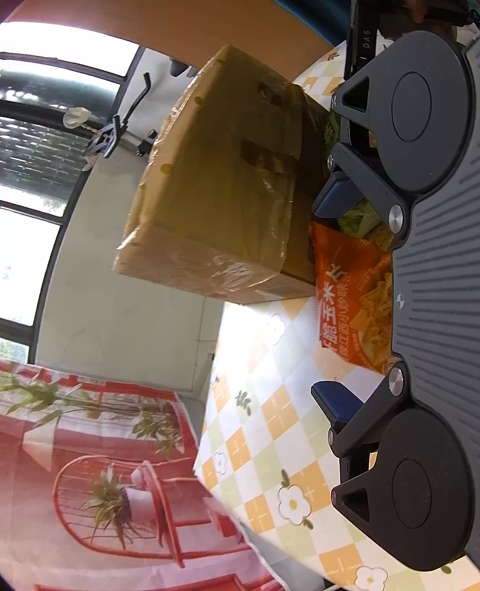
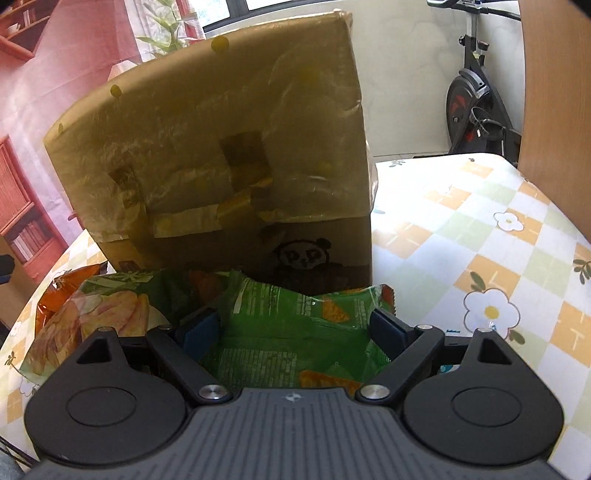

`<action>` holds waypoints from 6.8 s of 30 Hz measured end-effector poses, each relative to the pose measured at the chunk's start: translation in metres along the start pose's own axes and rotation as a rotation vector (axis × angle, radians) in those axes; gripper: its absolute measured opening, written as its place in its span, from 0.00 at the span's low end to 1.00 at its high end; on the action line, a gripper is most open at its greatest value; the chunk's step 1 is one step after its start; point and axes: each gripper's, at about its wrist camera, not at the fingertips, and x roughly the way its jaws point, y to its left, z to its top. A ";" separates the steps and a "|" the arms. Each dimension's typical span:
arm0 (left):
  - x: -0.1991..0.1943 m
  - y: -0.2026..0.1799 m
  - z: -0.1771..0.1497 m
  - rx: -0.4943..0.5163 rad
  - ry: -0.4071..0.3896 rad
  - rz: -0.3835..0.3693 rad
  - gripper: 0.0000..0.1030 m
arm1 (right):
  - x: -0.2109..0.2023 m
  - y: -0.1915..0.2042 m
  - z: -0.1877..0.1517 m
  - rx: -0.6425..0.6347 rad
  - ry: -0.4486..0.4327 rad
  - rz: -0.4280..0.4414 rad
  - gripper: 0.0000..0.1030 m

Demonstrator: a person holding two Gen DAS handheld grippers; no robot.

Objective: Organize snacks
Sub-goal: 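Grasp the orange corn snack bag with left tool while right grasps green bag, then carry both bags over the box and open both tools to drop them, then lower and grasp a green chip bag with left tool while right grasps another green bag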

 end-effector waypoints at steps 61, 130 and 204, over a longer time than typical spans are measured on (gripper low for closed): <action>0.002 -0.005 -0.019 -0.053 -0.027 -0.064 0.77 | 0.003 -0.003 -0.008 0.037 0.023 0.005 0.81; 0.072 -0.100 0.125 0.145 -0.245 -0.151 0.84 | 0.009 0.046 0.179 -0.161 -0.398 0.091 0.81; 0.028 -0.052 -0.053 -0.091 0.134 -0.238 0.59 | -0.025 0.080 -0.016 -0.110 -0.016 0.224 0.54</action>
